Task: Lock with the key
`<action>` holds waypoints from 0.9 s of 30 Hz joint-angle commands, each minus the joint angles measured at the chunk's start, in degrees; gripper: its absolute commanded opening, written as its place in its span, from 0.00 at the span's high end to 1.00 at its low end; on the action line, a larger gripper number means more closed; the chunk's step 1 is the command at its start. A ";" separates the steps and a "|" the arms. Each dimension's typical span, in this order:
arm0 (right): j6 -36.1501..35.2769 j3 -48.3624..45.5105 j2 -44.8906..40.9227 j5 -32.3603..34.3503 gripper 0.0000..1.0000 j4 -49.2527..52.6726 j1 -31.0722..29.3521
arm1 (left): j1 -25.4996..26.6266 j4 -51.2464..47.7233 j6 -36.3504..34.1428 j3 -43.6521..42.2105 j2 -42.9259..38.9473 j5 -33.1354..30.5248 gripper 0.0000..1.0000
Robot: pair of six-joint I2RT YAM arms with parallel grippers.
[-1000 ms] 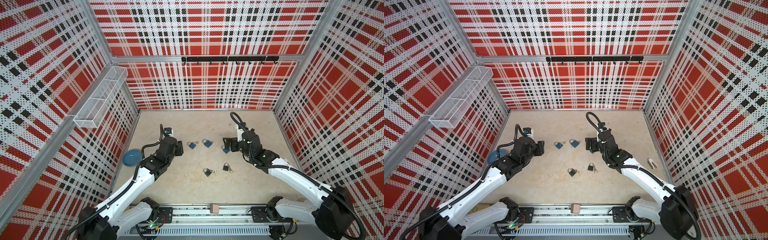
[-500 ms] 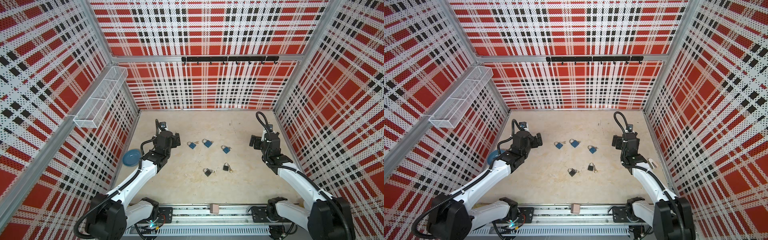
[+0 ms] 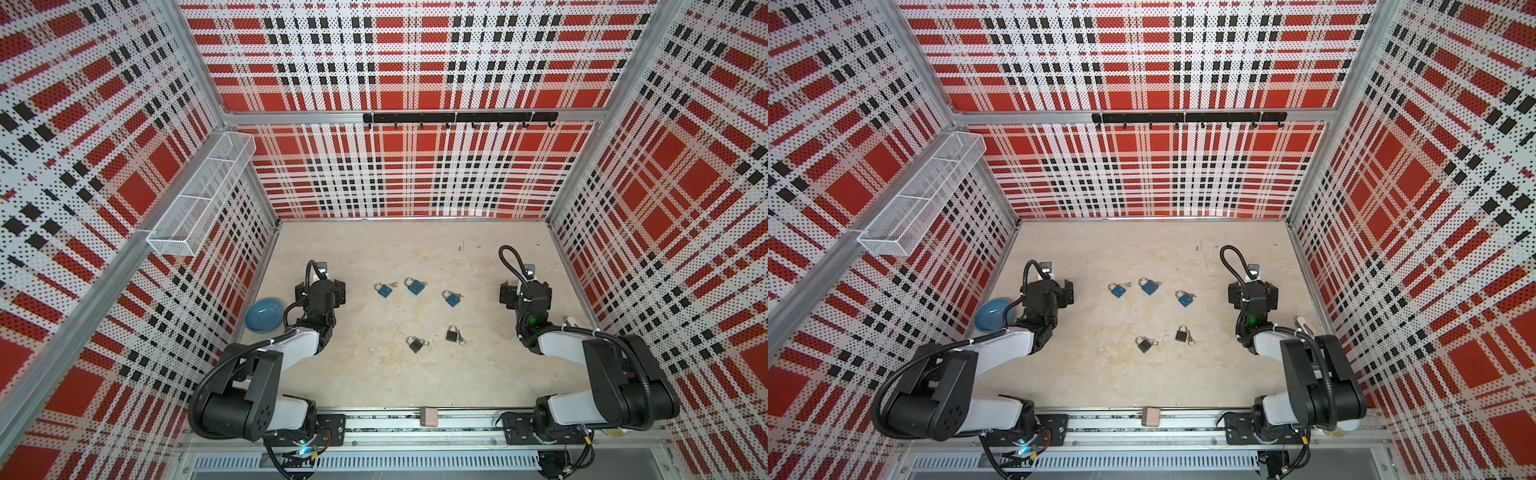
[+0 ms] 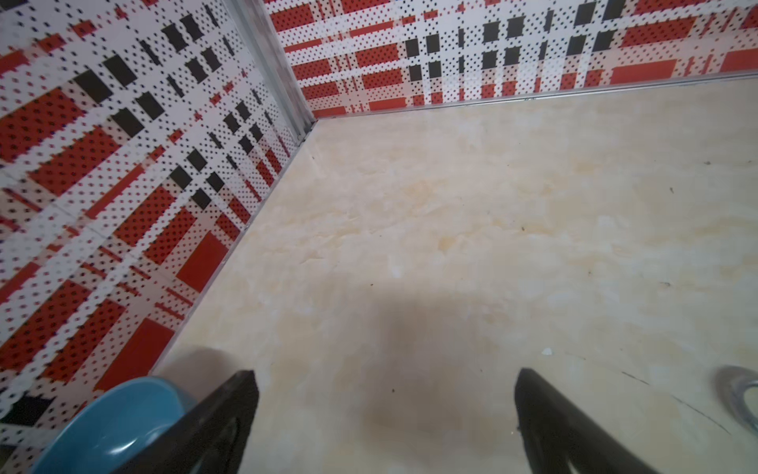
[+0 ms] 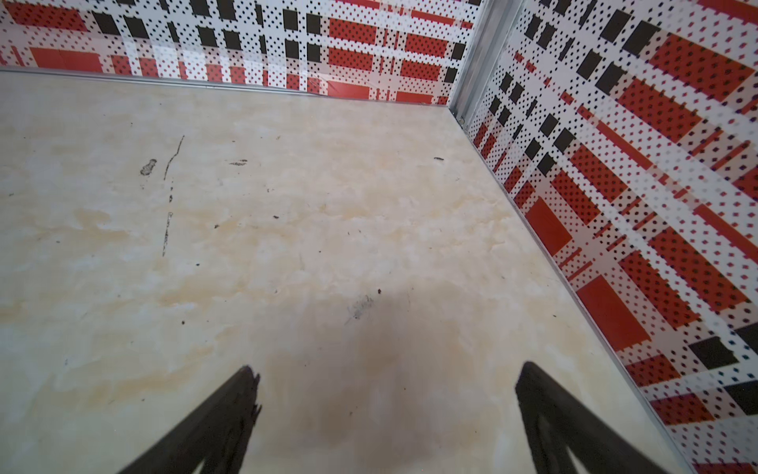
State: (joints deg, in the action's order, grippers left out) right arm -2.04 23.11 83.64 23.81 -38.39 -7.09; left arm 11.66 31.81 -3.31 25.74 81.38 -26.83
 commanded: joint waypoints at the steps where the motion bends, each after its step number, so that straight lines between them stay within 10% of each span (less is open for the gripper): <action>1: -0.88 -1.25 2.89 -2.75 0.00 -13.72 0.87 | -0.17 11.80 -3.60 -0.55 2.22 5.84 0.00; 10: 0.72 -1.54 7.41 -12.94 0.00 -17.50 4.93 | -5.53 30.03 -1.35 -5.92 9.89 17.06 0.01; 16: 0.40 -0.67 7.50 -15.11 0.00 -15.63 5.13 | -9.28 21.35 1.27 -2.52 8.80 24.65 0.01; 27: 0.29 -0.71 7.40 -14.83 0.00 -15.78 5.10 | -6.40 22.24 0.46 -2.89 8.88 16.02 0.01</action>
State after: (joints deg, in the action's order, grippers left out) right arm -1.69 21.65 90.85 9.43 -50.85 -2.04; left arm 4.78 52.10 -2.98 22.55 89.97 -8.23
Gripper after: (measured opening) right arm 0.998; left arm 0.993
